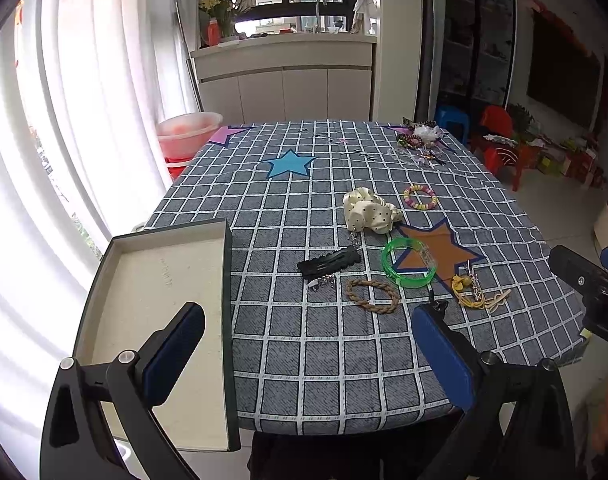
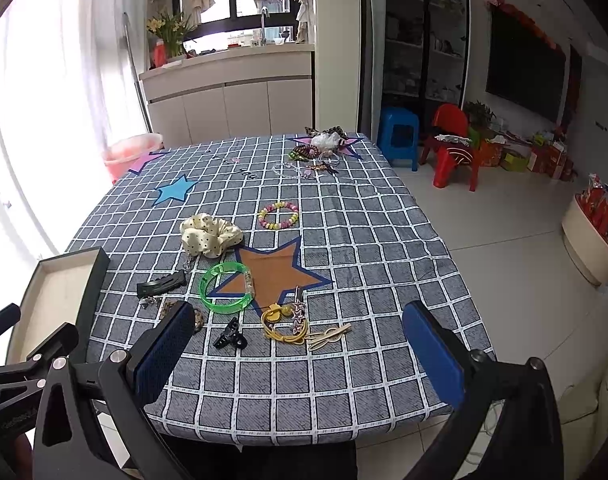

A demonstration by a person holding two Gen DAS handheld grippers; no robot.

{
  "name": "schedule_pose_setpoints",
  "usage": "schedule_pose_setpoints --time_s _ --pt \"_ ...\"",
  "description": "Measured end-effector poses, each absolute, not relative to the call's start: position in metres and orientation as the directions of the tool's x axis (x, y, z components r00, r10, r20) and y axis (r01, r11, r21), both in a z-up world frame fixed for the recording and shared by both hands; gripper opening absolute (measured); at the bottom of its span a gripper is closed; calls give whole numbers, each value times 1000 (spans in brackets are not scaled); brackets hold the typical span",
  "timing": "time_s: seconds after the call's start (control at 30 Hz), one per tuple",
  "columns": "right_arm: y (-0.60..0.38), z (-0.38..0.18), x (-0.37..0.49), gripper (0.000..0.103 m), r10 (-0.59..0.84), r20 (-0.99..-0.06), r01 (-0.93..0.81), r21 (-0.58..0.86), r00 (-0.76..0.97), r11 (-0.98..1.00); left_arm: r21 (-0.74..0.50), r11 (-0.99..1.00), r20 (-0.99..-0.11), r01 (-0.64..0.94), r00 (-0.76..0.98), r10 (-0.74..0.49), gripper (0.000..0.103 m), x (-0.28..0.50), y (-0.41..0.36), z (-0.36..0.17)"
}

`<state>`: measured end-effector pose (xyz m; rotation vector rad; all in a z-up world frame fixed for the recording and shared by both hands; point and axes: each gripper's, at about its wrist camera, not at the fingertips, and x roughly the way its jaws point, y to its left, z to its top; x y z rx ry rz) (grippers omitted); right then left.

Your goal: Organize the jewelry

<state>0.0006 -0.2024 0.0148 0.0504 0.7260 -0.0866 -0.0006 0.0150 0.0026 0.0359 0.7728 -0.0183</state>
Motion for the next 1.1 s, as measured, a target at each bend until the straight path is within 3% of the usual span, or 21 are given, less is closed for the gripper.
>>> schedule_pose_setpoints --time_s 1.1 --pt "-202 14 1 103 -57 -663 93 19 746 995 37 999 -707 22 707 11 103 0 13 0"
